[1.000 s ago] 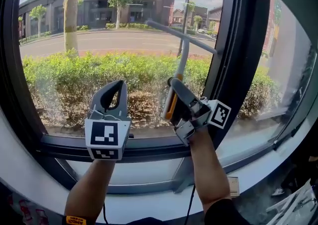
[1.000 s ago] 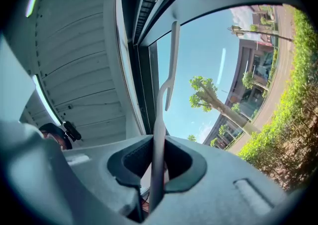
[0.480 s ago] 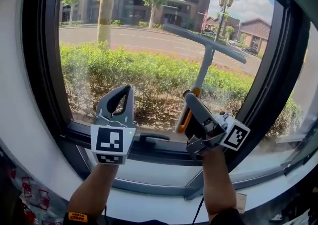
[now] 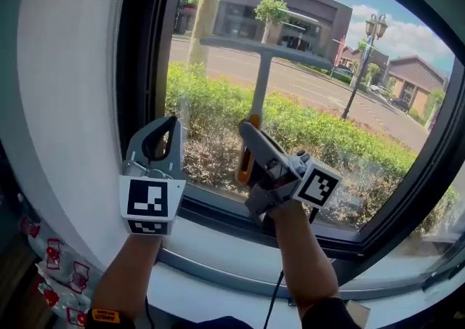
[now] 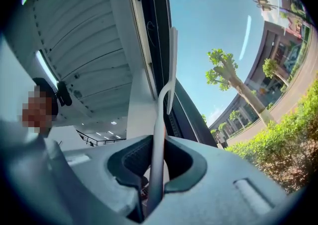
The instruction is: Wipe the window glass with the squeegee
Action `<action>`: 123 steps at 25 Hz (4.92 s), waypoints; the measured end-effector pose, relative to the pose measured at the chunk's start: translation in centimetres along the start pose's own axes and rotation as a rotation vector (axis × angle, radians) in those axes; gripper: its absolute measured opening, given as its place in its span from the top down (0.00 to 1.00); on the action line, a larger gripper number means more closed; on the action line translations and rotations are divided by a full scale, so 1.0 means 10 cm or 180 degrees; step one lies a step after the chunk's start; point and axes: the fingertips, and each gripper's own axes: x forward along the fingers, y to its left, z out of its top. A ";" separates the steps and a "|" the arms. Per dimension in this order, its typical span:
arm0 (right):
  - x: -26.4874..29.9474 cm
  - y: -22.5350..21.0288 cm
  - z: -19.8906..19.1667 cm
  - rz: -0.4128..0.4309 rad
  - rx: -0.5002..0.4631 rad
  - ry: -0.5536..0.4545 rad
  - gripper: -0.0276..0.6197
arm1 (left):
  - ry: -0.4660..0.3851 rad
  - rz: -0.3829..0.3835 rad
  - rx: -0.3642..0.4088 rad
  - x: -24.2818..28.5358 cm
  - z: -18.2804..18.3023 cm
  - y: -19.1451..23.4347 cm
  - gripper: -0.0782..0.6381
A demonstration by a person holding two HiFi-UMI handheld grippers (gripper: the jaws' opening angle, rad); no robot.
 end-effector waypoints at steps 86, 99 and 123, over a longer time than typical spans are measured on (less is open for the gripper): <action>0.41 -0.55 0.59 -0.0223 0.0116 -0.0285 0.89 | -0.0130 -0.0483 -0.0195 0.83 0.28 -0.24 0.88; -0.11 -0.70 -0.25 -0.0472 0.0377 -0.0136 0.88 | 0.0284 -0.0545 -0.0343 0.61 -0.58 -0.61 0.87; -0.91 -0.88 -1.32 -0.0863 0.0819 -0.0066 0.87 | 0.0842 -0.0704 -0.0693 0.13 -1.61 -1.03 0.87</action>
